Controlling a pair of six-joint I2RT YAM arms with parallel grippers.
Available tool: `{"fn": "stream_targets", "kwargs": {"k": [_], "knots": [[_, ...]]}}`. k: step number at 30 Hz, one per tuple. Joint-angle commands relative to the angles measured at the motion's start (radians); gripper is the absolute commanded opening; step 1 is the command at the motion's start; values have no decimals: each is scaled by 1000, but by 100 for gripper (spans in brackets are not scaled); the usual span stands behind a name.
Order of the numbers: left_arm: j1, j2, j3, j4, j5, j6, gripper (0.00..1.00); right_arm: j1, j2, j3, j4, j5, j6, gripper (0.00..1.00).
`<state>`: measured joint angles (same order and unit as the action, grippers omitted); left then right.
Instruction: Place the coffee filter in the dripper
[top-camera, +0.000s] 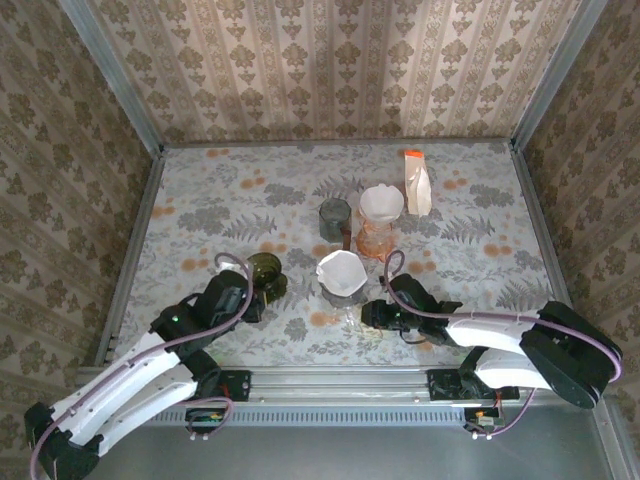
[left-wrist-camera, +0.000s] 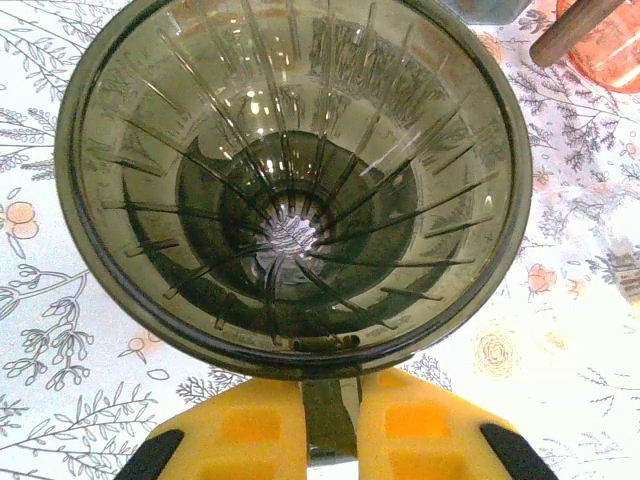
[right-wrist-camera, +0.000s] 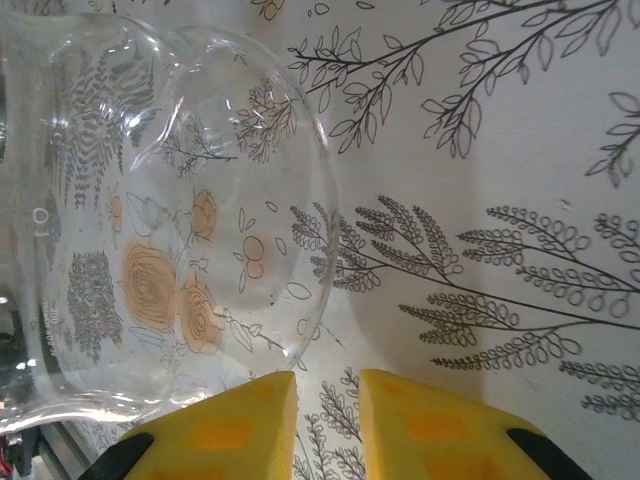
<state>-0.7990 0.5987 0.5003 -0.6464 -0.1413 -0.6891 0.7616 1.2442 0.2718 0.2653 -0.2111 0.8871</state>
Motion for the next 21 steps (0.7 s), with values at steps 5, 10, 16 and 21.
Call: {"fn": "stream_targets", "kwargs": {"k": [5, 10, 16, 21], "knots": [[1, -62, 49, -113, -36, -41, 5, 3, 83, 38, 107, -16, 33, 25], [5, -102, 45, -166, -45, -68, 5, 23, 176, 100, 133, -11, 37, 25], [5, -130, 59, -220, -56, -91, 4, 40, 292, 190, 182, -3, 56, 25], [3, -153, 59, -245, -65, -117, 2, 62, 384, 285, 212, 3, 77, 25]]}}
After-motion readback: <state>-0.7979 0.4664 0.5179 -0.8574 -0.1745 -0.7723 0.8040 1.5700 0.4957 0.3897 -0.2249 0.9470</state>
